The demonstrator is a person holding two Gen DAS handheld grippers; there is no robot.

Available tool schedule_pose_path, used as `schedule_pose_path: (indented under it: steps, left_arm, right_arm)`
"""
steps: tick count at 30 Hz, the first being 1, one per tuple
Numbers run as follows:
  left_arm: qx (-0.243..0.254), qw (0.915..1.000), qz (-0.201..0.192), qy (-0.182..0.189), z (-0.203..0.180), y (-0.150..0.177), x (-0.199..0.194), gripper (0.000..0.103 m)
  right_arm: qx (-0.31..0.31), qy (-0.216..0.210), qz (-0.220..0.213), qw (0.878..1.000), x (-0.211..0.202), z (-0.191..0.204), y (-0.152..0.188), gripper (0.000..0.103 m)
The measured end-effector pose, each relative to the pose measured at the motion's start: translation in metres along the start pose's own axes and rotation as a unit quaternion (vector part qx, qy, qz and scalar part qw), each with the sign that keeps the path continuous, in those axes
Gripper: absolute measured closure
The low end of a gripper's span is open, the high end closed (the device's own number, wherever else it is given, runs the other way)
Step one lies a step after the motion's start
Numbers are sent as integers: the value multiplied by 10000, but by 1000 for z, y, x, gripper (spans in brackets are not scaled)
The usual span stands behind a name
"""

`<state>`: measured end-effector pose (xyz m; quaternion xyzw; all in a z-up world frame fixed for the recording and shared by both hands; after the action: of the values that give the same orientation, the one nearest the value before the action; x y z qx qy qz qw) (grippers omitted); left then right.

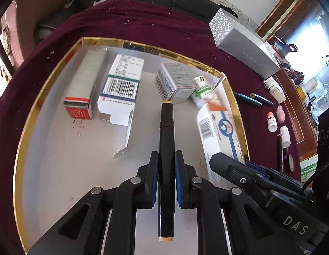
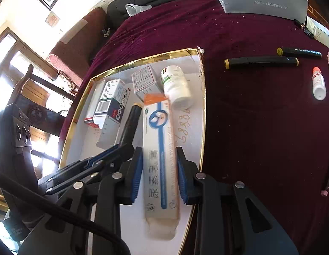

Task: Organize objects
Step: 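Carry the marker and ointment box over the white tray and lower them, then grasp a pink-capped black marker with the left gripper while the right gripper approaches the black tape roll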

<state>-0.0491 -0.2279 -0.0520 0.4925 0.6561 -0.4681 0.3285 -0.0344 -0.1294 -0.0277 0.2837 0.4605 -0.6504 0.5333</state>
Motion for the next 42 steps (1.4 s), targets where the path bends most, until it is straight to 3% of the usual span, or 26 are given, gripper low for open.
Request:
schedule_pose_path:
  steps: [11, 19, 22, 26, 28, 32, 38, 42]
  left_arm:
    - [-174, 9998, -87, 18, 7, -1, -6, 89]
    - [-308, 9992, -258, 79, 8, 8, -27, 63]
    - [-344, 9986, -346, 185, 3, 13, -39, 59]
    - [-257, 9979, -500, 319, -10, 20, -57, 54]
    - [-140, 9975, -593, 358, -21, 24, -67, 50]
    - [214, 9963, -660, 503, -53, 39, -81, 49]
    - [701, 9928, -488, 844, -111, 65, -81, 48]
    - [1131, 9892, -246, 895, -152, 80, -62, 48]
  right_arm:
    - [-186, 299, -111, 9993, 0, 3, -4, 75]
    - [-74, -68, -59, 9999, -9, 4, 0, 69]
    - [-138, -62, -238, 9996, -24, 5, 3, 57]
    - [-314, -40, -591, 9977, -57, -1, 11, 54]
    - [-373, 8, -783, 9962, -76, -10, 16, 47]
    - [-226, 209, -1085, 9936, -114, -49, 24, 46]
    - [619, 763, -1533, 9833, -176, -157, 38, 46]
    - [1187, 1089, -1606, 9738, -203, -227, 51, 46]
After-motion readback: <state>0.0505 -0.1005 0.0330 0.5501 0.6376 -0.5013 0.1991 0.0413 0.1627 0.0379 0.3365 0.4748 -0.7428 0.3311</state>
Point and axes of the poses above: each gripper's, at about its wrist camera, not at the fingertips, and x roughly the way its jaws point, z to its left, y to its underside, the point moved 7 cm from there along x, roughly the way its jaws point, and after that the axes turned 8 degrees about z, right-handed, at the moved point
